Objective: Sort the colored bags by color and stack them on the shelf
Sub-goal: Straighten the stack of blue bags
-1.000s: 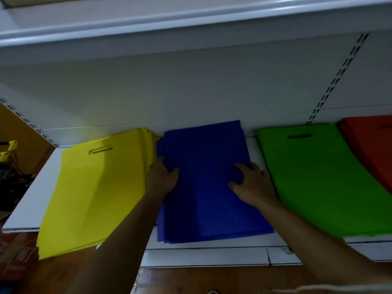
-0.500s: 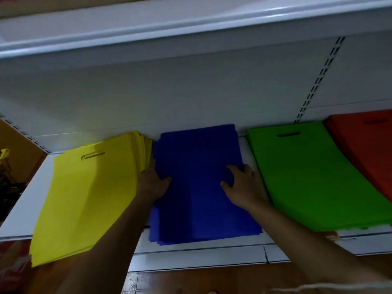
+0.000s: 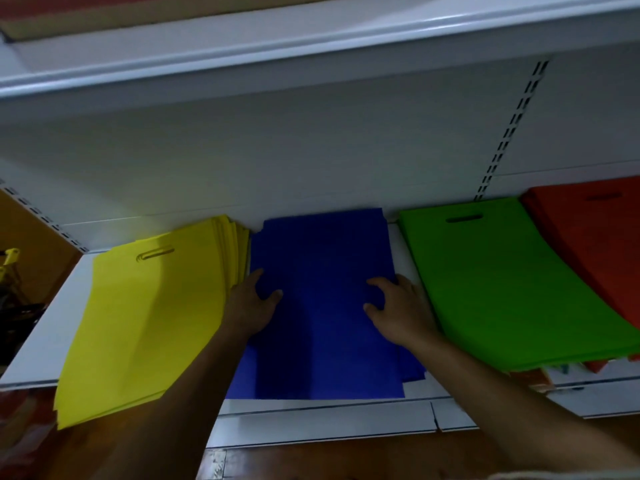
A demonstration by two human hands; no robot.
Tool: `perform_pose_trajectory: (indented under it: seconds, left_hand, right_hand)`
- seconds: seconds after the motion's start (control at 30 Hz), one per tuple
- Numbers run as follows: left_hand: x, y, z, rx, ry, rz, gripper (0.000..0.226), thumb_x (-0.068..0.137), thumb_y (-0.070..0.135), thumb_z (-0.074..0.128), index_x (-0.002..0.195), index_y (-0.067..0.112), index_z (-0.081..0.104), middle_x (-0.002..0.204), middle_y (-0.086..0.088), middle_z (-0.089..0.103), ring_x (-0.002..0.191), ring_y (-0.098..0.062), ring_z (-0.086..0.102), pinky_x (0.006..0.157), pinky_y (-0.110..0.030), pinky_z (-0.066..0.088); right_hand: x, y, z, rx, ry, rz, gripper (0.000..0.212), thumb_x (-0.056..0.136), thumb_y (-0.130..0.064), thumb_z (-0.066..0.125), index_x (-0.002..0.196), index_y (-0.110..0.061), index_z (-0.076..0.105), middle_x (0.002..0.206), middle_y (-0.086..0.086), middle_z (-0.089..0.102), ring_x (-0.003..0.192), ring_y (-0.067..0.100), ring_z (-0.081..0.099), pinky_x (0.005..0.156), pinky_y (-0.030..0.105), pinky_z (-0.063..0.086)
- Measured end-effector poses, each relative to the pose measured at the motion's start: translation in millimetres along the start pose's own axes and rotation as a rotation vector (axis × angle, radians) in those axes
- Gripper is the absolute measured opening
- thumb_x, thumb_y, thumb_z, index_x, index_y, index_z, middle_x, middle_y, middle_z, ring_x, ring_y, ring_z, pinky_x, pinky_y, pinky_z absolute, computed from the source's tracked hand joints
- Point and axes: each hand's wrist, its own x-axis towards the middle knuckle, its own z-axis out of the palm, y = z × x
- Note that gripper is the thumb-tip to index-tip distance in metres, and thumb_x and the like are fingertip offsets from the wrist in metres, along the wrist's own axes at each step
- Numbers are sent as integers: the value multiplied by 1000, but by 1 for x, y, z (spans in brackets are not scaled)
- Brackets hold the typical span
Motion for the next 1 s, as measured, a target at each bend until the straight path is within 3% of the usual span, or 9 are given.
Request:
perform_pose_trajectory:
  seconds: [0.17, 0.3, 0.37, 0.5, 0.63, 0.8, 0.9, 1.0]
  left_hand:
    - [-9, 1, 8, 50, -117, 84, 75, 84, 27, 72, 148, 22, 33, 148, -11, 39, 133, -27, 42, 108, -32, 36]
    - [-10, -6, 1, -25, -72, -8, 79, 86, 27, 69, 151, 21, 25, 150, -9, 35, 133, -27, 41, 106, -34, 38]
    - [-12, -8, 0, 22, -126, 3, 77, 87, 23, 68, 151, 22, 25, 153, -6, 32, 136, -26, 38, 107, -31, 35]
    - [-14, -12, 1, 17, -184, -7, 78, 83, 24, 72, 149, 27, 29, 151, -5, 35, 132, -25, 43, 106, -35, 41]
    - [-8, -6, 6, 70, -139, 33, 77, 87, 25, 68, 151, 26, 25, 153, -8, 30, 137, -27, 36, 109, -34, 33]
    - [-3, 0, 14, 75, -52, -6, 80, 88, 34, 66, 152, 26, 19, 160, -12, 9, 144, -31, 21, 113, -40, 29]
    - [-6, -2, 16, 50, 13, -15, 74, 87, 41, 65, 149, 18, 31, 153, -14, 29, 138, -32, 34, 111, -41, 34]
    - [-12, -6, 17, 112, 56, 85, 51, 87, 36, 67, 132, 15, 54, 139, -13, 49, 129, -31, 45, 107, -41, 40]
  right_hand:
    - [10, 6, -8, 60, -2, 43, 72, 89, -32, 55, 152, -36, 19, 159, 5, 15, 142, 31, 21, 114, 46, 30]
    - [5, 0, -7, -28, 5, 37, 64, 94, -44, 51, 151, -35, 25, 158, 7, 14, 141, 32, 19, 113, 42, 28]
    - [-3, 1, -2, -82, 7, 13, 63, 93, -48, 50, 150, -36, 26, 156, 8, 18, 139, 31, 22, 111, 40, 29]
    - [-10, 8, -3, -25, 0, 26, 66, 92, -43, 55, 150, -34, 25, 155, 9, 19, 140, 30, 21, 114, 41, 28]
    - [10, 6, -9, -31, -16, 33, 70, 94, -45, 53, 153, -31, 18, 158, 10, 17, 142, 32, 18, 115, 43, 25]
    - [28, 1, -9, -98, -23, 52, 68, 97, -52, 43, 154, -36, 8, 161, 13, 3, 145, 37, 8, 117, 47, 20]
    - [30, -2, -10, -67, -2, 43, 67, 98, -53, 42, 154, -36, 10, 161, 13, 0, 146, 37, 6, 117, 48, 18]
    - [27, 3, -8, -50, 12, -10, 66, 97, -49, 46, 154, -32, 17, 162, 9, -2, 148, 30, 4, 119, 43, 15]
